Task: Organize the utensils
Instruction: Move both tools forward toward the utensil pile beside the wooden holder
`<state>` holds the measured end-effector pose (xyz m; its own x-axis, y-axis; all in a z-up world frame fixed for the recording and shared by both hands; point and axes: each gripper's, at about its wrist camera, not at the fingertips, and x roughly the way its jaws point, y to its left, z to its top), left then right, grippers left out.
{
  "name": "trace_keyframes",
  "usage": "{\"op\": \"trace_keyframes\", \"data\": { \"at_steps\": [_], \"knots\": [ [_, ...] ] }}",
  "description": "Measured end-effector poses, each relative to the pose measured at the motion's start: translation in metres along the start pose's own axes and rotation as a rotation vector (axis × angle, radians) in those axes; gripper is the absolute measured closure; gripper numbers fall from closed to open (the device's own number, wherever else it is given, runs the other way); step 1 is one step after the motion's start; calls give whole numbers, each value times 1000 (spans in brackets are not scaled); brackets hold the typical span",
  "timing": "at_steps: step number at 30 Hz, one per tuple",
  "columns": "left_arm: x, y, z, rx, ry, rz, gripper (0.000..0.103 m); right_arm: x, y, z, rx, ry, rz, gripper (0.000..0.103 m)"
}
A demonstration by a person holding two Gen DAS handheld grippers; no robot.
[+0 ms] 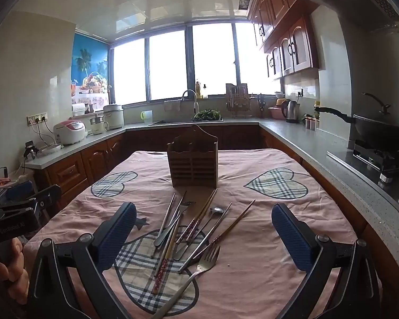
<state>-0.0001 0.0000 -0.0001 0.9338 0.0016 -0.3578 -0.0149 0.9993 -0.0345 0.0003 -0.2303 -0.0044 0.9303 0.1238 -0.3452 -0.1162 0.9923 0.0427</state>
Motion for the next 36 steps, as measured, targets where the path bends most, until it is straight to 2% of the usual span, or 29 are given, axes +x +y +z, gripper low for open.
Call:
{"op": "trace_keyframes", "data": {
  "at_steps": [23, 27, 36],
  "knots": [
    [-7, 4, -4, 0, 0, -3, 0, 1, -2, 0, 3, -2, 12, 1],
    [3, 8, -10, -1, 6, -1, 0, 3, -3, 0, 5, 3, 16, 1],
    [20, 6, -2, -10, 57, -9, 0, 16, -8, 1, 20, 35, 34, 1]
  ]
}}
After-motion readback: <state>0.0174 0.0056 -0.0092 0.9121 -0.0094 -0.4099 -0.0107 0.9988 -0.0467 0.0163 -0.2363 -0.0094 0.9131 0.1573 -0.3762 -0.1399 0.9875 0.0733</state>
